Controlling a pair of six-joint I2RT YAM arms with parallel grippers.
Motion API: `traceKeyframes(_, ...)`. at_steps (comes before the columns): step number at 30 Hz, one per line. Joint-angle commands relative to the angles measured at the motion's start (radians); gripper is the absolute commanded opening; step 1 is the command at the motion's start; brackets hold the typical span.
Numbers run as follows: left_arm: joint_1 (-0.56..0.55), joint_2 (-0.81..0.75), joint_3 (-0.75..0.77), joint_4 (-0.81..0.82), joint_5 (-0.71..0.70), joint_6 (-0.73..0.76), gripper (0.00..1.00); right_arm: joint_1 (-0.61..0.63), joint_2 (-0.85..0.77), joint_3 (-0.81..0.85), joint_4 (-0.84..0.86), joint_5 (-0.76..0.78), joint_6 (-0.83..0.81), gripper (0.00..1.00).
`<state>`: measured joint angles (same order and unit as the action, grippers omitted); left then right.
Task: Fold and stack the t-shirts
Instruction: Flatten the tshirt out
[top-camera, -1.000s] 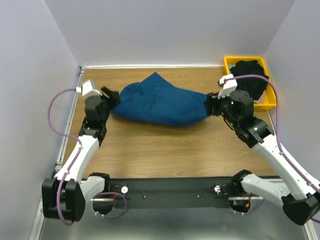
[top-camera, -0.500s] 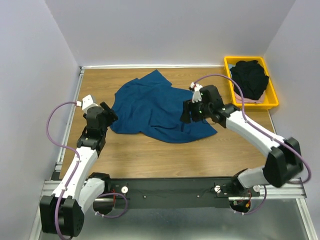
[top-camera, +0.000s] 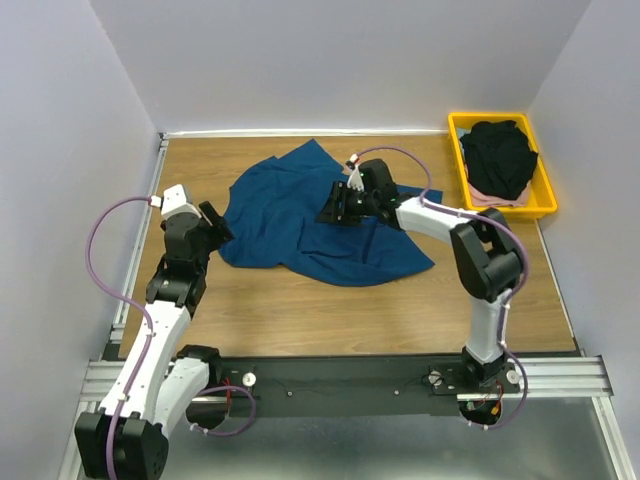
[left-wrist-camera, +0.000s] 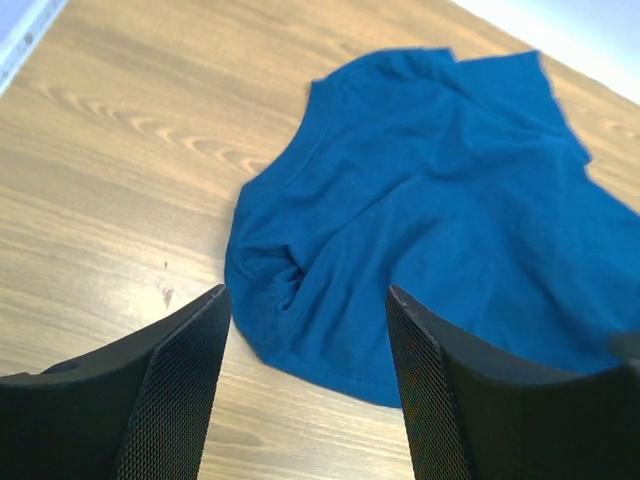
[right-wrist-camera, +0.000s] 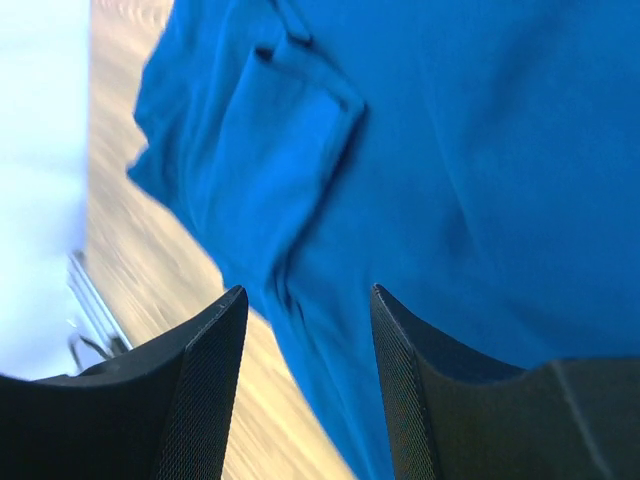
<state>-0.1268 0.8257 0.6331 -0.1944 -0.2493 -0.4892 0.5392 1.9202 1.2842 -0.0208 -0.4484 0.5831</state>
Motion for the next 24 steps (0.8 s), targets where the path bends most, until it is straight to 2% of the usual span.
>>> traceKeyframes(1,-0.004,-0.065,0.001,-0.011,0.056,0.041,0.71,0.021,0.135,0.104,0.133,-0.042,0.179,0.59)
traceKeyframes(6,-0.004,-0.120,-0.096,0.029,0.096,0.012,0.71,0.036,0.267,0.204,0.147,-0.062,0.242,0.59)
traceKeyframes(14,-0.004,-0.109,-0.096,0.059,0.091,0.032,0.70,0.051,0.393,0.290,0.156,-0.059,0.287,0.58)
traceKeyframes(19,-0.004,-0.108,-0.090,0.059,0.071,0.043,0.71,0.065,0.436,0.337,0.154,-0.062,0.297,0.51)
traceKeyframes(22,-0.004,-0.122,-0.095,0.061,0.070,0.043,0.70,0.073,0.453,0.349,0.156,-0.067,0.299,0.39)
traceKeyframes(24,-0.004,-0.129,-0.095,0.059,0.064,0.043,0.70,0.082,0.447,0.354,0.156,-0.084,0.290,0.22)
